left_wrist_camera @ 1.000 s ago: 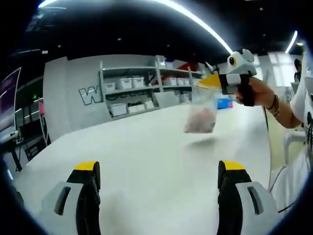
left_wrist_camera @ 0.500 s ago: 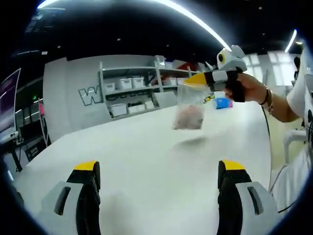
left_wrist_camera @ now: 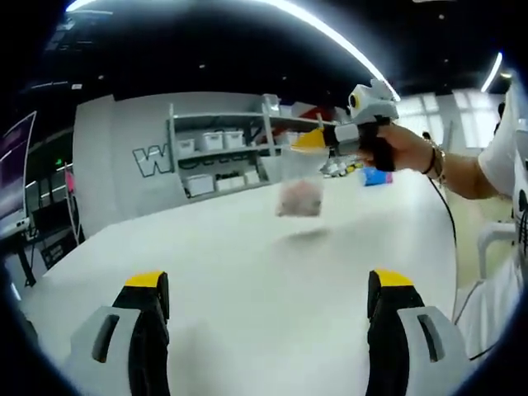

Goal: Open the resealable bag by pulling the two sides of the seal apart until the entire bag opening is separated and visibly accessible.

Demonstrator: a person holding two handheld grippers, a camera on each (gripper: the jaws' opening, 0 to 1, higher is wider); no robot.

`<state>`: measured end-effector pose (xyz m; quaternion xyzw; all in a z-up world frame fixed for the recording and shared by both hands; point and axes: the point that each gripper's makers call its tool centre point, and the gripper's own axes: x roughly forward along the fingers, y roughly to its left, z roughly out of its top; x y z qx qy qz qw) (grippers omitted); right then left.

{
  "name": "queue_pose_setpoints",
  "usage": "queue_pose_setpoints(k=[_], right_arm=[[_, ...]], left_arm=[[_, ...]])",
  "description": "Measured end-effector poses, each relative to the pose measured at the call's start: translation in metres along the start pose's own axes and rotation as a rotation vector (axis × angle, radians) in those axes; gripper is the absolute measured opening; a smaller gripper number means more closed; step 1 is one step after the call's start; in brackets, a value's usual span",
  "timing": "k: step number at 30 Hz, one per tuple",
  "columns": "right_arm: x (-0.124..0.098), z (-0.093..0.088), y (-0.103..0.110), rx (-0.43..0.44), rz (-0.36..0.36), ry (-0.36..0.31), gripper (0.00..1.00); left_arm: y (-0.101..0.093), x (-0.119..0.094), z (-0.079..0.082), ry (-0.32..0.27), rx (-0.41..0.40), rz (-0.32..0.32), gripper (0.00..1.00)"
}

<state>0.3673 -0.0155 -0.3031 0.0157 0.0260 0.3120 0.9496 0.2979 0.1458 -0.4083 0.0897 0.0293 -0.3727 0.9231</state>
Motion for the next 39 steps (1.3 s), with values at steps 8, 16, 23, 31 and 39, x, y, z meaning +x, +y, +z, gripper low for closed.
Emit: queue_pose_setpoints(k=[8, 16, 23, 31, 39], right_arm=[[0.01, 0.002, -0.015, 0.005, -0.029, 0.004, 0.0], [0.026, 0.005, -0.026, -0.004, -0.044, 0.027, 0.0], [0.038, 0.003, -0.039, -0.014, -0.069, 0.054, 0.0], [0.056, -0.001, -0.048, -0.007, -0.083, 0.084, 0.0], [0.075, 0.0, -0.061, -0.026, -0.101, 0.106, 0.0]], left_arm=[[0.0, 0.0, 0.001, -0.007, -0.008, -0.006, 0.99], [0.001, -0.001, 0.004, -0.019, -0.029, -0.009, 0.99], [0.002, -0.001, 0.005, -0.026, -0.029, -0.009, 0.99], [0.003, -0.002, 0.006, -0.033, -0.03, -0.002, 0.99], [0.002, -0.002, 0.006, -0.031, -0.023, -0.003, 0.98]])
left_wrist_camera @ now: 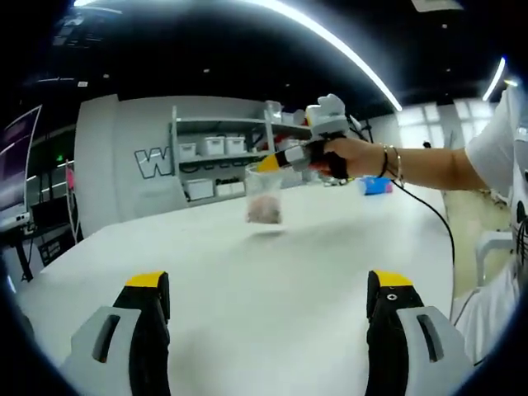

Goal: Open the resealable bag by pulling the two sides of the seal apart until the entire bag opening is separated and visibly accessible.

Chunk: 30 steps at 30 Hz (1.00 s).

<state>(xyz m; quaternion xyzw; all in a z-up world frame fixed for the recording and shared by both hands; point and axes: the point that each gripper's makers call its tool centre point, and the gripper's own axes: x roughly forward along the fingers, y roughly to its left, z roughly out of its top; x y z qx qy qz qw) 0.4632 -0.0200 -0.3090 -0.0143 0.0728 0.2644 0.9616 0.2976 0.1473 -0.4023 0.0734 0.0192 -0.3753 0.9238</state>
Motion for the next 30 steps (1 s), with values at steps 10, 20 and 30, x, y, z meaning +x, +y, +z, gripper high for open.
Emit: queue_pose_setpoints(k=[10, 20, 30], right_arm=[[0.015, -0.002, -0.016, 0.016, -0.026, 0.01, 0.0], [0.027, 0.002, -0.025, 0.016, -0.046, 0.01, 0.0], [0.043, 0.006, -0.032, -0.009, -0.065, 0.027, 0.0]], left_arm=[[0.0, -0.001, 0.001, -0.013, -0.002, 0.006, 0.98], [-0.001, -0.002, 0.002, -0.025, -0.015, 0.008, 0.98], [-0.001, -0.001, 0.002, -0.028, -0.018, 0.004, 0.98]])
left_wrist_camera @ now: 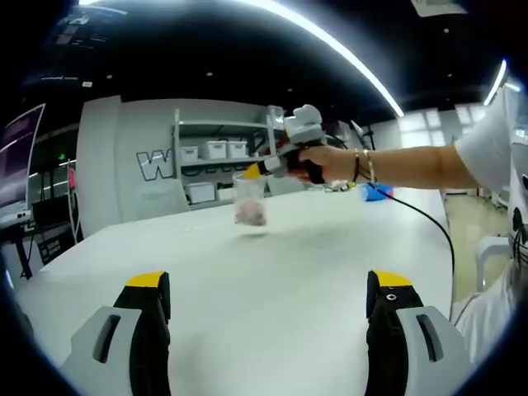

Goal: Open the resealable bag by pulling the two sides of the seal apart until the entire bag opening is separated and visibly accessible.

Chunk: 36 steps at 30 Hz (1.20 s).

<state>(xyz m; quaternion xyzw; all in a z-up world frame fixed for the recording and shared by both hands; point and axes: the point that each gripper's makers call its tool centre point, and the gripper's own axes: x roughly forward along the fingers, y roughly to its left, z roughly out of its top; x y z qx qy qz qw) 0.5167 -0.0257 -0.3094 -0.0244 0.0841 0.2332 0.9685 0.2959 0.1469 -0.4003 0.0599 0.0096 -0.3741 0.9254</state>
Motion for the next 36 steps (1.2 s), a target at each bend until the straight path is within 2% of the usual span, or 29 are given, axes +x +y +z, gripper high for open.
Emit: queue_pose_setpoints(k=[5, 17, 36], right_arm=[[0.011, 0.0, -0.003, 0.012, -0.01, 0.004, 0.0], [0.028, 0.003, -0.013, -0.001, -0.036, 0.018, 0.0], [0.05, 0.003, -0.016, 0.004, -0.047, 0.03, 0.0]], left_arm=[[0.001, 0.001, -0.001, 0.006, 0.016, 0.005, 0.98], [0.003, 0.0, 0.004, -0.009, -0.016, 0.0, 0.98], [0.003, -0.002, 0.003, -0.002, -0.016, 0.001, 0.98]])
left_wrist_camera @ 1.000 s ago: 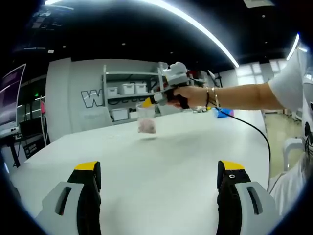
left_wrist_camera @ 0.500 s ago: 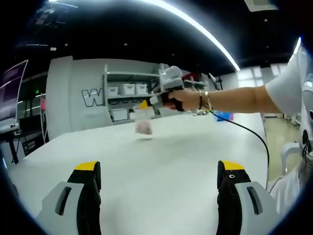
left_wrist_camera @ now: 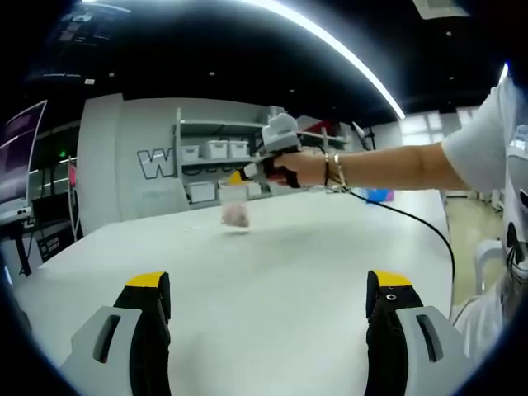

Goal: Open the resealable bag by pulling the two sides of the seal apart until the entire bag opening is separated and visibly accessible.

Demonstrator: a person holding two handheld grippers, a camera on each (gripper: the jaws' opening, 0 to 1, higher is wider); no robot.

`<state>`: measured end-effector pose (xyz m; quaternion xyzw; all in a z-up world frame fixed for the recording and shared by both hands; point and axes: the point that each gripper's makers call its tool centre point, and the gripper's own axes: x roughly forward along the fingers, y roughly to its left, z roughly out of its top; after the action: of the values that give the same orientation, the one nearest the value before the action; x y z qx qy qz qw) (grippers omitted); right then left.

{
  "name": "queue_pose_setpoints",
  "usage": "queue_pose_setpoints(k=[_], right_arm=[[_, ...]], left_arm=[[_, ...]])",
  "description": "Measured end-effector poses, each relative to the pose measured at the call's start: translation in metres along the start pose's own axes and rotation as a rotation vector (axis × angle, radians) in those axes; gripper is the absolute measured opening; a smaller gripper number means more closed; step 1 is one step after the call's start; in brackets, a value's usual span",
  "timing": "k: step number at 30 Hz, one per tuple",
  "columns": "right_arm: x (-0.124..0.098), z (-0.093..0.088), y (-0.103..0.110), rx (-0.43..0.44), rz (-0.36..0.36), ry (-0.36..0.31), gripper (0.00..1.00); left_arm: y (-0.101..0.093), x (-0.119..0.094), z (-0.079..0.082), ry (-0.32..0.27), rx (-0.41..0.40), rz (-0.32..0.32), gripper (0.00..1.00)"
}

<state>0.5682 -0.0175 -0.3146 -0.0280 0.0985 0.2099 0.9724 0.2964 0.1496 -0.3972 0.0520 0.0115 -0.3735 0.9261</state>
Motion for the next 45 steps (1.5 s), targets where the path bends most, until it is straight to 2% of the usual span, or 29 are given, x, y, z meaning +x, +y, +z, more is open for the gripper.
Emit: queue_pose_setpoints(k=[23, 34, 45], right_arm=[[0.037, 0.004, -0.011, -0.026, -0.055, 0.034, 0.0], [0.046, 0.005, -0.011, -0.043, -0.058, 0.038, 0.0], [0.055, 0.001, -0.019, -0.069, -0.103, 0.047, 0.0]], left_arm=[[0.001, 0.001, 0.001, -0.006, -0.006, -0.005, 0.98], [0.001, 0.002, 0.001, -0.008, -0.011, -0.007, 0.97], [0.0, 0.003, 0.001, -0.006, -0.009, -0.008, 0.98]])
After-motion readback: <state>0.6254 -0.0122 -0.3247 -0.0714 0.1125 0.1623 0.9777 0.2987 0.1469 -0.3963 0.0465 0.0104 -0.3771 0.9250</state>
